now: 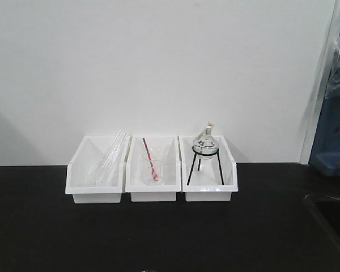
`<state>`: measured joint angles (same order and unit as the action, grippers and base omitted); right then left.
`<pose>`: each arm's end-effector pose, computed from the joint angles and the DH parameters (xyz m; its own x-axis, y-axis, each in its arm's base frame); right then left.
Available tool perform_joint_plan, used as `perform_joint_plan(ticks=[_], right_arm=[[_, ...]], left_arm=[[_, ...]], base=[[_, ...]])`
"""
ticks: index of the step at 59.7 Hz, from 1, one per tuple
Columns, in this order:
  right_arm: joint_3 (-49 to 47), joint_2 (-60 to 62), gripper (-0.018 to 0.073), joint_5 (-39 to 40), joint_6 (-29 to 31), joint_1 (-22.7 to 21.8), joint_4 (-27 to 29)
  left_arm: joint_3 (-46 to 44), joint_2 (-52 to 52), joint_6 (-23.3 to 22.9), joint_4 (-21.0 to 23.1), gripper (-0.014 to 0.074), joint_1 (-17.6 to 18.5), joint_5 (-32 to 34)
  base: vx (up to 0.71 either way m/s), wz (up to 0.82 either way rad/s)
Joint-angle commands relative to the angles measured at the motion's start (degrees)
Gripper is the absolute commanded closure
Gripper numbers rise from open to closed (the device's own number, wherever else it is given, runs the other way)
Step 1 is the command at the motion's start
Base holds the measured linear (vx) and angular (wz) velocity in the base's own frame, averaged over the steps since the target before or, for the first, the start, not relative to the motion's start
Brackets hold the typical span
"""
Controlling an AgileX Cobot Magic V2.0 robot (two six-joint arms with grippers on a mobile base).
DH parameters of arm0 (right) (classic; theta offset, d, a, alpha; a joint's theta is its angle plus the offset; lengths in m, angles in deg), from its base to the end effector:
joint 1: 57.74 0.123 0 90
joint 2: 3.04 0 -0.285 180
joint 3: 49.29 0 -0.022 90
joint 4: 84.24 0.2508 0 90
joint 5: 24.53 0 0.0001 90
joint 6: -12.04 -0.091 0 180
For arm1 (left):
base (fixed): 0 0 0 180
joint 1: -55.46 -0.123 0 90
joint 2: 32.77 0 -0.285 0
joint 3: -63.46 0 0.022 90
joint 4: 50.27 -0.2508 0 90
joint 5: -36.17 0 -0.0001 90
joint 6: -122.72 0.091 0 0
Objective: Pick beaker and place in left cabinet
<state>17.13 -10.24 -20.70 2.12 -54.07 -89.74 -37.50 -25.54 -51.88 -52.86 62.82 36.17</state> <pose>0.0370 0.0029 0.2819 0.3380 0.0991 -0.9359 -0.0964 0.9929 0.0703 0.0564 -0.0073 0.2030 0.0817 0.1296 -0.9882 0.1179 0.9833 0.1387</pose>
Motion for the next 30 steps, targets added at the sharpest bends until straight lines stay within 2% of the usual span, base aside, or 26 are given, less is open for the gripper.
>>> perform_joint_plan(ticks=[1, 9, 20, 30], right_arm=[[-6.8, -1.0, 0.0564, -3.8, 0.4, -0.2, -1.1], [-10.6, -3.9, 0.0561, -12.8, 0.8, -0.2, -2.7], [-10.6, -7.2, 0.0547, -15.2, 0.8, -0.2, -8.3], [-10.6, -8.5, 0.0544, -16.1, 0.7, -0.2, -8.5]], left_arm=[[0.9, -1.1, -0.2, 0.2, 0.0595, 0.0, 4.3], [0.9, -1.1, -0.2, 0.2, 0.0595, 0.0, 4.3], [0.9, -1.1, -0.2, 0.2, 0.0595, 0.0, 4.3], [0.9, -1.1, -0.2, 0.2, 0.0595, 0.0, 4.3]], base=[[0.0, 0.0], [0.0, 0.0], [0.0, 0.0], [0.0, 0.0]])
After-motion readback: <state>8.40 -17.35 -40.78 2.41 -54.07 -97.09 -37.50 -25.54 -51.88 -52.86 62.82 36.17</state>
